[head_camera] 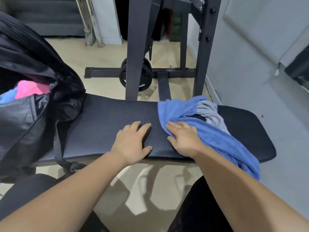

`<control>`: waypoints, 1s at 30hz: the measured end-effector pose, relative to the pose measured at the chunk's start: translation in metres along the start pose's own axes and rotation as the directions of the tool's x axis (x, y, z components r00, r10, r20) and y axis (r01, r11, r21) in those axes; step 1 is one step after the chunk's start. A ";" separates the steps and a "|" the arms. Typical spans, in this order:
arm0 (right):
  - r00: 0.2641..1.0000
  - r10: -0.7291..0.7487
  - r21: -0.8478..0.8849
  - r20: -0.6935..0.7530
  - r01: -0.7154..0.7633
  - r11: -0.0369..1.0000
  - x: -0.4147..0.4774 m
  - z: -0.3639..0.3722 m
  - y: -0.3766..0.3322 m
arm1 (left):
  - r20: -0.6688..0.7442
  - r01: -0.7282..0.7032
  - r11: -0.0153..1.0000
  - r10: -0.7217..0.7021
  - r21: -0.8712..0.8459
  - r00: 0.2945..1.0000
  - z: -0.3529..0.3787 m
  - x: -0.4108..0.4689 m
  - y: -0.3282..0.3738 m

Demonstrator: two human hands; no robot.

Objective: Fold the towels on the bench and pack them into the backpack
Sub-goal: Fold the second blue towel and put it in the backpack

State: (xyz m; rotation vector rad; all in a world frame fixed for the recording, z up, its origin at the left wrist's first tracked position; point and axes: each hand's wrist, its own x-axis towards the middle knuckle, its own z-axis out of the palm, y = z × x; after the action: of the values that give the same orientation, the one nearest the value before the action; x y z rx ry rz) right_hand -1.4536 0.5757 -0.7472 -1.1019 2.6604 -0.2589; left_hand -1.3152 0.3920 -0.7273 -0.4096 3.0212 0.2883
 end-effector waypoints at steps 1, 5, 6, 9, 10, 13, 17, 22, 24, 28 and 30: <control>0.997 -0.082 0.066 0.004 0.081 0.994 0.000 0.002 -0.006 | 0.003 -0.010 1.000 0.010 0.018 1.000 0.001 0.000 0.002; 0.908 -0.406 0.331 -0.107 0.417 0.846 -0.005 0.010 -0.029 | 0.044 -0.102 0.995 0.101 0.022 0.994 0.010 -0.001 0.010; 0.905 -0.406 0.377 -0.127 0.423 0.824 -0.005 0.012 -0.033 | 0.059 -0.110 0.994 0.110 -0.009 0.992 0.012 -0.001 0.010; 0.944 -0.195 0.418 -0.266 0.295 0.859 -0.002 0.009 -0.031 | 0.115 -0.079 0.997 0.080 -0.020 0.990 0.018 0.002 0.009; 0.923 -0.114 0.369 -0.368 0.257 0.893 0.001 0.006 -0.024 | 0.125 -0.071 0.997 0.069 0.015 0.990 0.019 0.003 0.008; 0.926 0.079 0.175 -0.369 -0.015 0.984 0.012 -0.001 0.004 | 0.070 -0.058 0.996 0.053 0.072 0.996 0.017 0.008 0.006; 0.971 0.187 0.059 -0.147 -0.180 0.982 0.019 0.003 0.018 | -0.020 0.005 0.994 -0.003 0.106 1.000 0.012 0.011 0.005; 0.986 0.169 0.023 -0.012 -0.169 0.985 0.028 -0.010 0.029 | -0.068 0.110 0.982 -0.100 0.157 0.993 0.013 0.010 -0.011; 0.978 0.183 -0.027 0.101 -0.181 0.983 0.028 -0.019 0.039 | -0.098 0.155 0.977 -0.142 0.148 0.985 0.014 0.007 -0.018; 0.950 0.264 -0.097 0.169 -0.251 0.963 0.026 -0.027 0.070 | -0.167 0.214 0.959 -0.184 0.185 0.969 0.018 -0.001 -0.028; 0.941 0.305 -0.128 0.146 -0.287 0.949 0.023 -0.027 0.090 | -0.175 0.235 0.948 -0.199 0.215 0.964 0.019 -0.005 -0.031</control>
State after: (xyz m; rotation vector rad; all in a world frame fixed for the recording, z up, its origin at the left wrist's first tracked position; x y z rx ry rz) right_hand -1.5372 0.6242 -0.7484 -0.6979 2.6663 0.0294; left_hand -1.3014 0.3677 -0.7509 -0.7666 3.0639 -0.1197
